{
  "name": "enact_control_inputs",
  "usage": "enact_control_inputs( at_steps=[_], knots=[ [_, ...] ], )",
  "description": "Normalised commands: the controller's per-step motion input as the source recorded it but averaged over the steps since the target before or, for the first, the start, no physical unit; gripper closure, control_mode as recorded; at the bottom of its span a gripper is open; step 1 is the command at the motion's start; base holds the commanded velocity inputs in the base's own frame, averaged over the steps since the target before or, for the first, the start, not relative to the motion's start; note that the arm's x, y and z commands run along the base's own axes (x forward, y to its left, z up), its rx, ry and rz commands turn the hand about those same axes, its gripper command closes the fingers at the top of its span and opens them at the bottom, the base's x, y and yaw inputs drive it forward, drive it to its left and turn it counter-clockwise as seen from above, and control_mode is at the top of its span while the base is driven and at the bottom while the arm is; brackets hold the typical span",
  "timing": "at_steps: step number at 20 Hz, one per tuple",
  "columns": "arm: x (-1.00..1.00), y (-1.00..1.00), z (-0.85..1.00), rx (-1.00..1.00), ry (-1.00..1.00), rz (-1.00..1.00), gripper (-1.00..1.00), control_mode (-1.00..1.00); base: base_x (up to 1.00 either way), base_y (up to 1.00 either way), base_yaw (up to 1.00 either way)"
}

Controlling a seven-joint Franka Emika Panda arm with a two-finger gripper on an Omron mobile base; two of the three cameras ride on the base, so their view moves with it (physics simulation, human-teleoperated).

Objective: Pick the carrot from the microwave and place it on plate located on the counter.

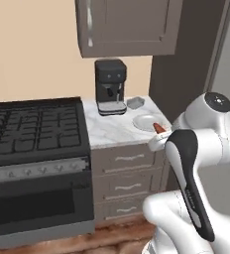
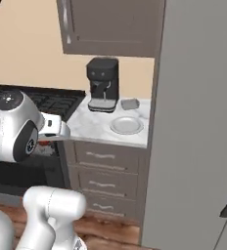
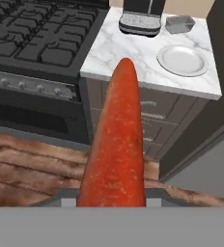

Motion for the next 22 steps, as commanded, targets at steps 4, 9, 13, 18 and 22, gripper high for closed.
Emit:
enact_control_inputs(
  at_steps=[4,9,13,18,22],
  knots=[
    [0.0,0.0,0.0,0.0,0.0,0.0,1.0,1.0,0.58,0.41,-0.66],
    [0.0,0.0,0.0,0.0,0.0,0.0,1.0,1.0,0.72,0.02,-0.22],
    [0.0,0.0,0.0,0.0,0.0,0.0,1.0,1.0,0.78,0.09,0.0],
    [0.0,0.0,0.0,0.0,0.0,0.0,1.0,1.0,0.65,0.0,0.0],
    [0.96,-0.2,-0.35,0.0,0.13,-0.03,1.0,-1.0,0.0,0.0,0.0]
  ],
)
